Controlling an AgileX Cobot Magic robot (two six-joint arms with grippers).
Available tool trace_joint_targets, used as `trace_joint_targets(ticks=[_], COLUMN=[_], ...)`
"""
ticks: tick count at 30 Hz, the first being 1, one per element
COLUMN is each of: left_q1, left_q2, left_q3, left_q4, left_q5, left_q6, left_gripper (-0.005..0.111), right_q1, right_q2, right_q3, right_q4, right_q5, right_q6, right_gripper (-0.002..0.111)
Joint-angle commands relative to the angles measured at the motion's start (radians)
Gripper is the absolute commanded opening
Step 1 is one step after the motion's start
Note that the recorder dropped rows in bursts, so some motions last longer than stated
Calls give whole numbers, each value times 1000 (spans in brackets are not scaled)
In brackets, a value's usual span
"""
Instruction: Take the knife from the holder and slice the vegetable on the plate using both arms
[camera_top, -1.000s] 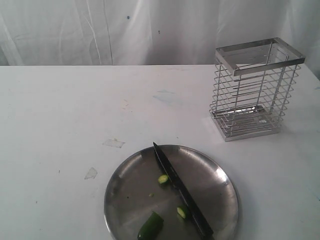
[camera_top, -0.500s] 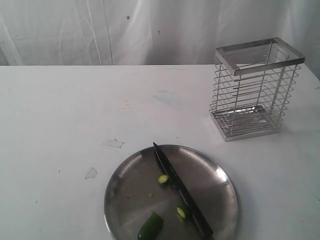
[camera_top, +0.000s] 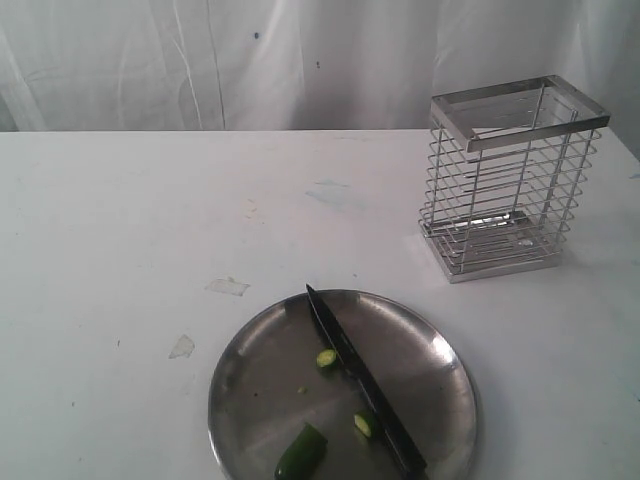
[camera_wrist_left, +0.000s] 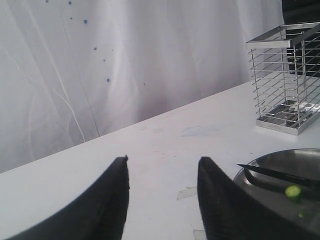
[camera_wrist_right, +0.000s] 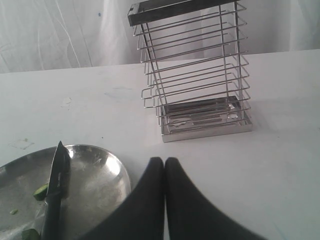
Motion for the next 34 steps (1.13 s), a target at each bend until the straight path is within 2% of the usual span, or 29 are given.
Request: trace_joint_targets(ticks=[1,15,16,17,19,20,34], left_q1=[2,2,2,2,2,2,2], left_q2=[-5,-5,-5,-5,-5,-5,-5], left_q3=[3,3,3,3,3,3,3], left_q4=[-1,-1,-3,-10,-10,-10,-9], left_q5=[-11,-11,-10,-7,-14,-10,-10], left_q6=[-9,-9,-9,-9,-9,11,43], left_gripper=[48,47,43,33,4,1,1], right_q1=[-7,-7,-7,-7,-7,-7,-7], right_q2=[-6,-6,-6,-6,-6,-6,-6], right_q3=[5,5,5,5,5,5,5], right_q4=[2,2,2,2,2,2,2], right_q5=[-5,-5,-5,-5,-5,-5,-5], right_q6=[4,4,4,4,4,4,4], right_gripper=[0,0,0,0,0,0,0])
